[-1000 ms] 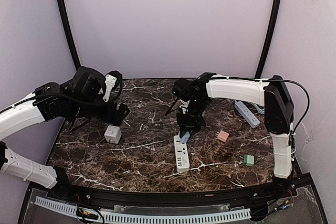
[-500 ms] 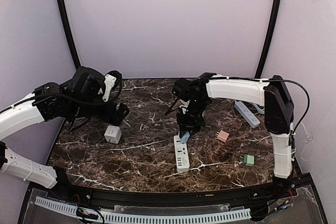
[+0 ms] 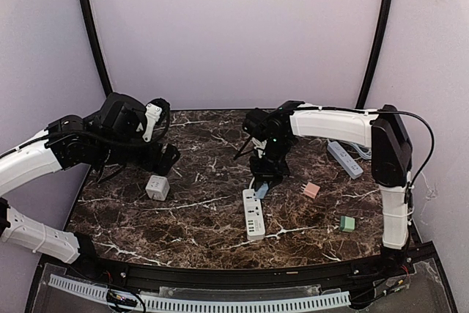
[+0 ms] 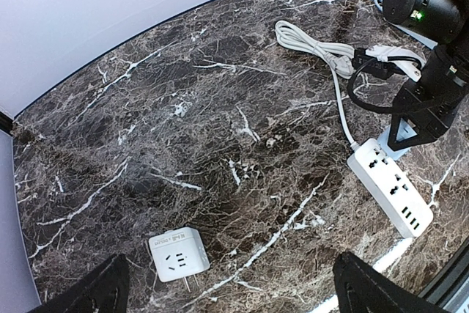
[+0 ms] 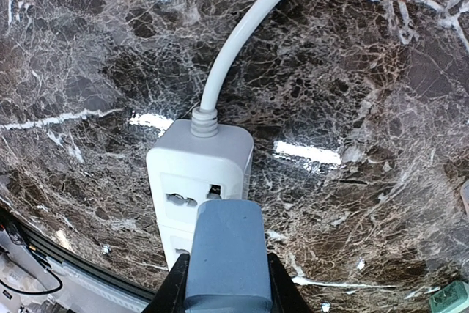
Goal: Insert the plug
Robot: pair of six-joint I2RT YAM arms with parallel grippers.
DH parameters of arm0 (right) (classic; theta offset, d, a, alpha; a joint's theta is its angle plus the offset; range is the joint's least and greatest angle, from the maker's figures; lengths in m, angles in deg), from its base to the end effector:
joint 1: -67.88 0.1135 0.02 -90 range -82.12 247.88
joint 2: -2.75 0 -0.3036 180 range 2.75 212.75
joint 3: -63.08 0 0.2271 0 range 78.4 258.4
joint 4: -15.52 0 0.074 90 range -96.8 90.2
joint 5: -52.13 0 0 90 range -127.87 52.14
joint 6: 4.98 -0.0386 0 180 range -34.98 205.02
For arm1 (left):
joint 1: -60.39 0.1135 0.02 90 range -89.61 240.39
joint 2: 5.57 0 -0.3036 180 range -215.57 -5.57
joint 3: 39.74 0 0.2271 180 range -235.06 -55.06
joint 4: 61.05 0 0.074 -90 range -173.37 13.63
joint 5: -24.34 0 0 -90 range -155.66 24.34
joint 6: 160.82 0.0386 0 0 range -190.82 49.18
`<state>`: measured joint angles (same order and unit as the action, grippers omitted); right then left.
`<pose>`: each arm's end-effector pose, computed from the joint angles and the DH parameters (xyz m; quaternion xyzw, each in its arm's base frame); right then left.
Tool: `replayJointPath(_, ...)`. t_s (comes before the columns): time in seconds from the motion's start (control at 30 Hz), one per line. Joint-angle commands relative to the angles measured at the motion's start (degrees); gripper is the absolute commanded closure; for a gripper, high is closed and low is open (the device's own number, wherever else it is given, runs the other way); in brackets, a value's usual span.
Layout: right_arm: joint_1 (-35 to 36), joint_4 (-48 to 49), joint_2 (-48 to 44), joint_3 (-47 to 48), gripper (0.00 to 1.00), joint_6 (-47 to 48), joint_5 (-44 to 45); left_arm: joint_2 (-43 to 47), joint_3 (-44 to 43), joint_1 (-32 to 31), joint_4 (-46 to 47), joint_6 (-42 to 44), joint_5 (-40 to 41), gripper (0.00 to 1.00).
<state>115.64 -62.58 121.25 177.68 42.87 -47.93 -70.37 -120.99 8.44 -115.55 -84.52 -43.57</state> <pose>0.2686 0.3059 0.2539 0.0547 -0.9922 -0.1110 0.0126 0.1316 -0.1446 0.3849 0.2098 0.8611 -0.0883 0.4546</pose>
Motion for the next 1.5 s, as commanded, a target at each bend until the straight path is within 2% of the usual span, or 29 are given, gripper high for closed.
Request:
replayJointPath(0.0,-0.5,-0.5,-0.2,-1.3,1.0,-0.8,1.4,1.1,0.9,0.3,-1.2,0.5,0.2,0.01)
replayJointPath(0.63,1.0,2.4,0.8,-0.4,1.0,-0.9,-2.7,1.4,1.2,0.3,-1.1,0.8,0.5,0.01)
replayJointPath(1.47,2.1,-1.1,2.8,-0.1,1.0,-3.2,1.9,1.9,1.4,0.4,-1.3,1.0,0.3,0.01)
